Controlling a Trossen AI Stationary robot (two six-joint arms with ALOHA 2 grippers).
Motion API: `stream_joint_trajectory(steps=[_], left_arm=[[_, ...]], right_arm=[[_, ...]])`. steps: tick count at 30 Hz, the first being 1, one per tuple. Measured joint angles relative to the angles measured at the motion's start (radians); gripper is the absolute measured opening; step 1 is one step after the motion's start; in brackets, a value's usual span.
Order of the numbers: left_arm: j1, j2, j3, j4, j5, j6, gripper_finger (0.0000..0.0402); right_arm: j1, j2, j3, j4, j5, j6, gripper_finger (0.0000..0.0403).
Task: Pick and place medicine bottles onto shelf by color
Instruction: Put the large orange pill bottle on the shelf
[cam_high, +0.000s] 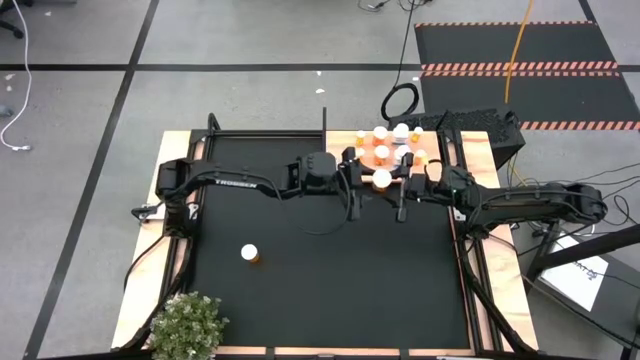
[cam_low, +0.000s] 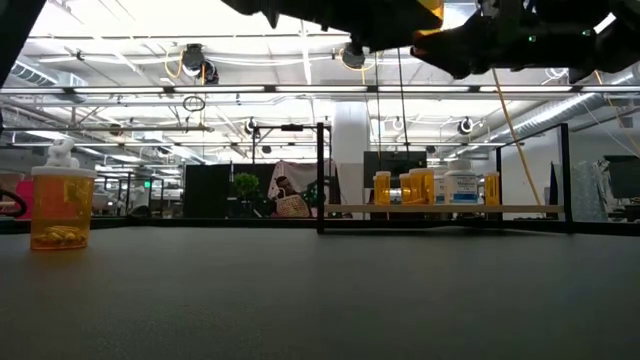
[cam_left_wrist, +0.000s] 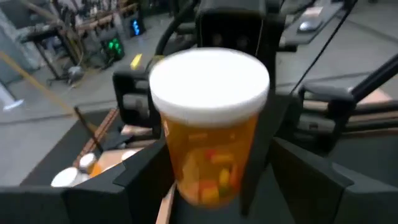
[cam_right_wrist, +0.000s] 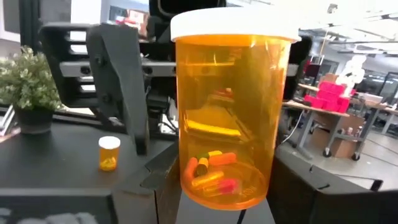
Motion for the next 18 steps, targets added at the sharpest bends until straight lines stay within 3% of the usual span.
stream_joint_trajectory(steps=[11,18], left_arm=[[0.012,0.059,-0.005,0.118,0.046,0.023,0.0263],[0.028,0.065,-0.004,0.105,0.047,0.031,0.0195]], right_arm=[[-0.001,0.043,0.000,0.042,-0.017,0.000,0.0181],[0.000,0.045,0.000,0.039,-0.015,-0.007,0.0181]])
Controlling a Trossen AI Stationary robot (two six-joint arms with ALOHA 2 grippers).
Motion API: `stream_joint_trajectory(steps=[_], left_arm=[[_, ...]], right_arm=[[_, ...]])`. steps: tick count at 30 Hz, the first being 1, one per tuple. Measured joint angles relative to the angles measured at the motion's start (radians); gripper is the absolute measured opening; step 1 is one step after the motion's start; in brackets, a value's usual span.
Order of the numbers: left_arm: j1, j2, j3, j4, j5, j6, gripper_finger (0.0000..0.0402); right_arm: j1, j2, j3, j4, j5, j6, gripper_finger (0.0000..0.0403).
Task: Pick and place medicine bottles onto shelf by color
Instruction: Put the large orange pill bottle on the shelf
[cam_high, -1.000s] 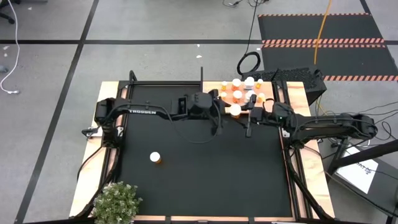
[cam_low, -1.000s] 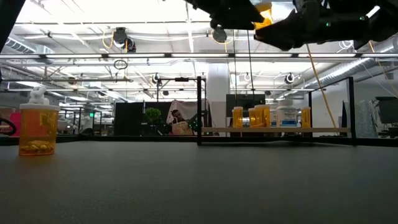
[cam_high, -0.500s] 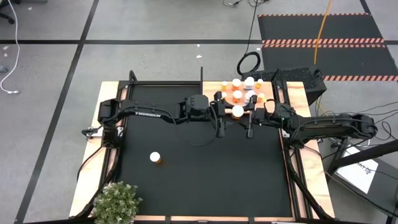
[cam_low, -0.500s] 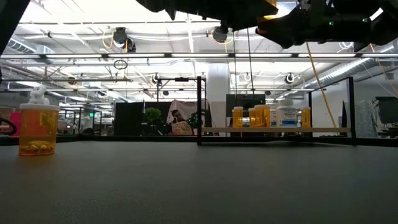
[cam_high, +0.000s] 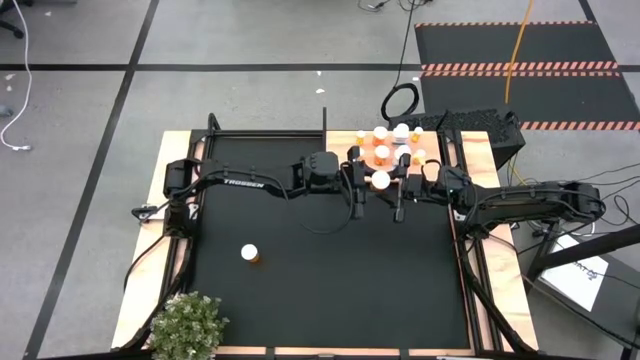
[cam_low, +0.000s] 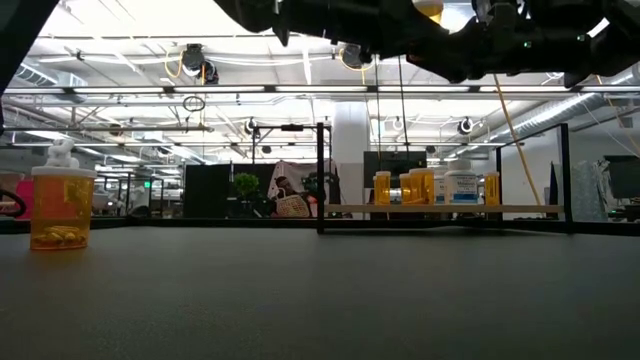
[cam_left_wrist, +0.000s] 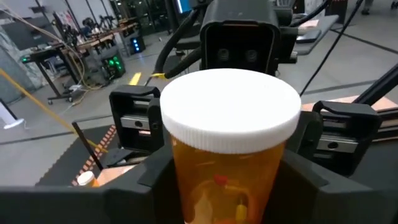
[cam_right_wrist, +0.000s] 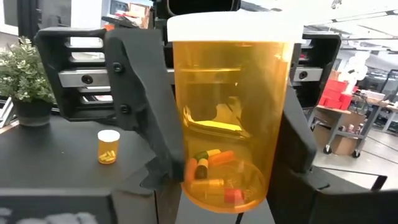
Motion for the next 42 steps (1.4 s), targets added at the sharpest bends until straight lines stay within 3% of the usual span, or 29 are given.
stream_joint_trajectory(steps=[5,12,17,22,27,34,42], left_arm=[[0.013,0.000,0.000,-0.031,0.003,-0.004,0.0167],[0.031,-0.023,-0.003,-0.143,-0.009,-0.003,0.0192],[0.055,-0.039,-0.006,-0.238,-0.041,-0.003,0.0193],[0.080,-0.052,-0.004,-0.292,-0.063,-0.011,0.0178],[0.088,-0.054,-0.004,-0.325,-0.062,-0.010,0.0184],[0.087,-0.054,-0.003,-0.368,-0.062,0.013,0.0186],[0.085,-0.055,-0.002,-0.459,-0.063,0.048,0.0185]], right_arm=[[0.000,0.000,0.000,-0.016,0.026,0.015,0.0189],[0.000,-0.002,0.030,-0.167,0.084,0.055,0.0235],[0.002,-0.004,0.206,-0.641,0.132,0.132,0.0274],[0.035,-0.003,0.458,-1.179,0.194,0.180,0.0274],[0.048,0.006,0.678,-1.368,0.291,0.129,0.0264],[0.014,0.210,0.967,-1.632,0.289,0.094,0.0269],[0.014,0.459,1.106,-1.726,0.287,0.020,0.0300]])
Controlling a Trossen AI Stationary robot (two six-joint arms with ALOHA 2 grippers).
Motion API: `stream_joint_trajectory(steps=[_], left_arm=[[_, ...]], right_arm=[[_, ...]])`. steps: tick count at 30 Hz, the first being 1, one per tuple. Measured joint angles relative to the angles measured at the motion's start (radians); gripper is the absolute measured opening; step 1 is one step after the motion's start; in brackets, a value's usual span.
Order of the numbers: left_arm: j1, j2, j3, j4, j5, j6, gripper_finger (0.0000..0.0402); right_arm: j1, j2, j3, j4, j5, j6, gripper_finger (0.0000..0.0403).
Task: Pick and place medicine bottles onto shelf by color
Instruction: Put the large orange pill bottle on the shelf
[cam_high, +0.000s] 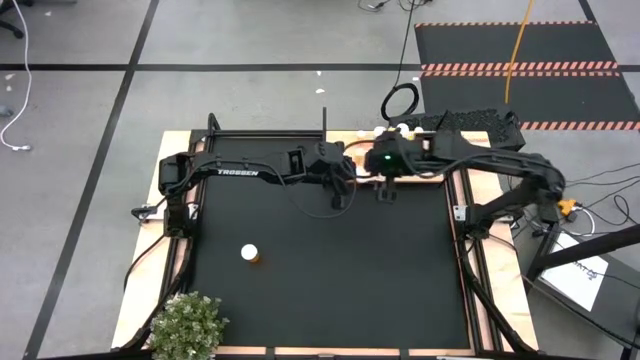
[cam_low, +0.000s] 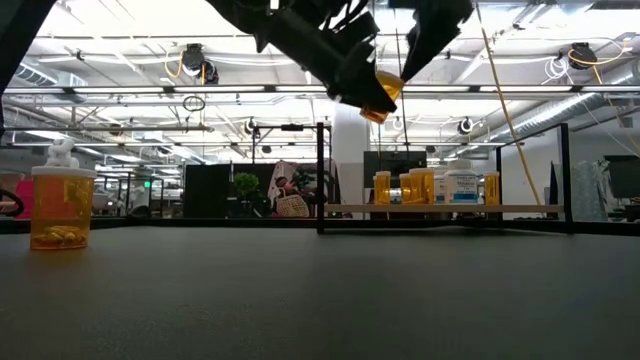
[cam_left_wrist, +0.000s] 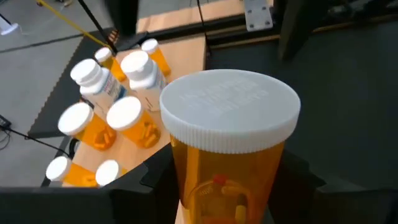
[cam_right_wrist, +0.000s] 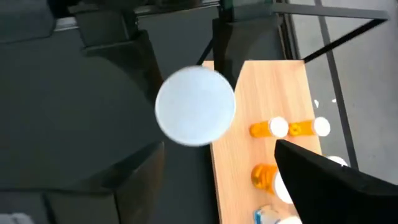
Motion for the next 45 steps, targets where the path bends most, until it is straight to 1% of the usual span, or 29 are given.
stream_joint_trajectory(steps=[6,9,14,17,19,23,26,31,35,45], left_arm=[[0.001,0.000,0.000,-0.053,-0.001,0.027,0.0185],[0.001,0.000,0.000,-0.063,-0.004,0.035,0.0186],[-0.001,-0.002,0.001,-0.054,-0.007,0.051,0.0186],[-0.001,-0.002,0.001,-0.064,-0.030,0.053,0.0186],[-0.003,-0.002,0.001,-0.066,-0.034,0.059,0.0186],[-0.020,-0.002,0.001,-0.065,-0.039,0.091,0.0186],[-0.038,-0.002,0.001,-0.064,-0.062,0.122,0.0186],[-0.044,-0.002,0.001,-0.064,-0.091,0.130,0.0186],[-0.036,-0.002,0.001,-0.063,-0.089,0.114,0.0186],[-0.034,-0.001,0.001,-0.065,-0.093,0.077,0.0186]], right_arm=[[0.000,0.077,0.026,0.023,-0.004,-0.028,0.0317],[-0.001,0.093,0.027,0.042,-0.039,-0.027,0.0318],[0.000,0.098,0.027,0.068,-0.056,-0.025,0.0318],[0.000,0.098,0.027,0.067,-0.060,-0.023,0.0318],[-0.002,0.098,0.027,0.063,-0.082,-0.017,0.0318],[-0.002,0.107,0.019,0.091,-0.081,-0.018,0.0318],[-0.004,0.114,0.007,0.096,-0.091,-0.036,0.0318],[-0.005,0.114,0.001,0.105,-0.086,-0.046,0.0317],[-0.005,0.111,0.001,0.105,-0.082,-0.046,0.0298],[-0.005,0.111,0.001,0.106,-0.082,-0.044,0.0213]])
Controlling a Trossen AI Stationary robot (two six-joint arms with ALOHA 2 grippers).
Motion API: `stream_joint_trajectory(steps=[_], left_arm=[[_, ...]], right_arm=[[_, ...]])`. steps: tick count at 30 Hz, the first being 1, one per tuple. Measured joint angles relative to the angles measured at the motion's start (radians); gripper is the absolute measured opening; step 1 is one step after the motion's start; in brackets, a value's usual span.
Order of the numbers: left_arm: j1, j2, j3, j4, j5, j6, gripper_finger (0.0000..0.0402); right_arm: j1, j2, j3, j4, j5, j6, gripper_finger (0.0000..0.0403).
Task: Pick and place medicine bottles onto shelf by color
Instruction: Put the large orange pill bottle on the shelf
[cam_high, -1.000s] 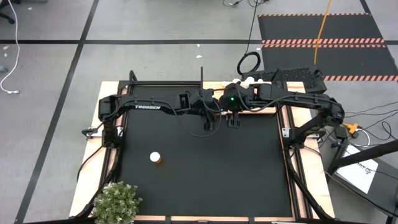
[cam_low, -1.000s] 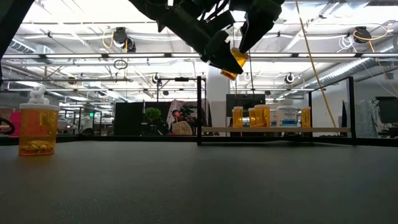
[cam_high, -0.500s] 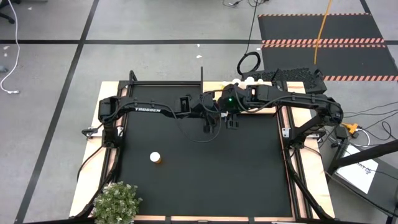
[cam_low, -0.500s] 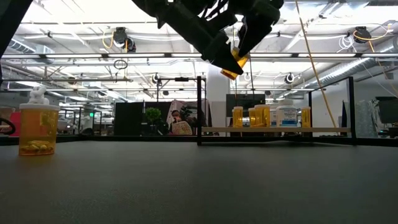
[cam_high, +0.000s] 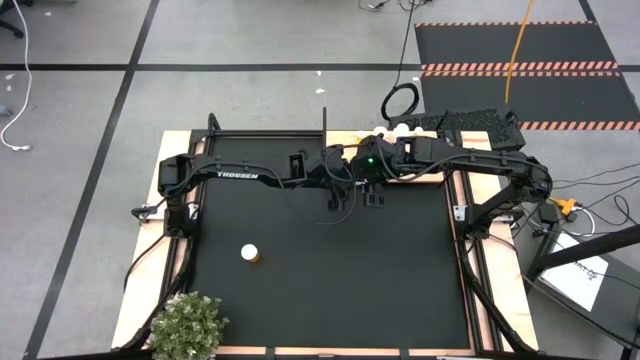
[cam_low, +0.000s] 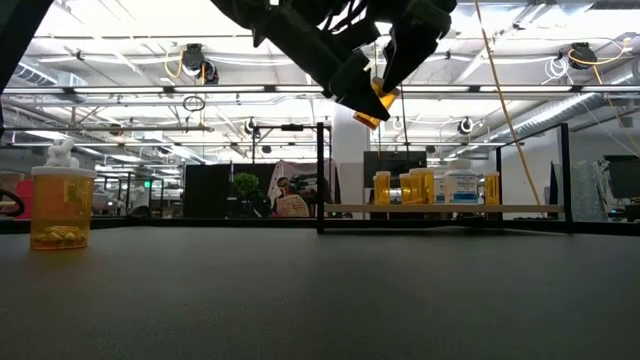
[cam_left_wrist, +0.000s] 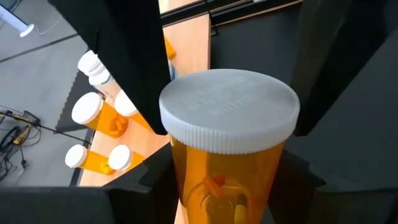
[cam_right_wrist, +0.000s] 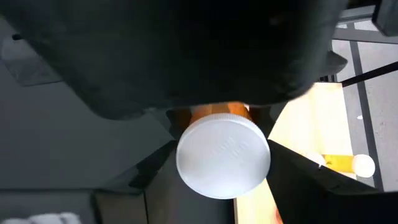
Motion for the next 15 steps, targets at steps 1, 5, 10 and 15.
stream_joint_trajectory(steps=[1,5,10,15], left_arm=[[0.003,0.000,0.000,0.000,0.000,-0.005,0.0186],[0.005,0.000,0.000,0.000,0.002,-0.023,0.0186],[0.010,0.000,0.000,0.001,0.007,-0.041,0.0186],[0.008,0.001,0.000,0.001,0.008,-0.044,0.0186]], right_arm=[[0.000,0.000,0.000,0.002,0.000,0.000,0.0208],[-0.001,0.000,0.000,0.011,0.000,-0.005,0.0204],[-0.001,0.000,-0.001,0.036,0.009,-0.006,0.0235],[-0.001,0.000,-0.001,0.052,0.006,-0.006,0.0255]])
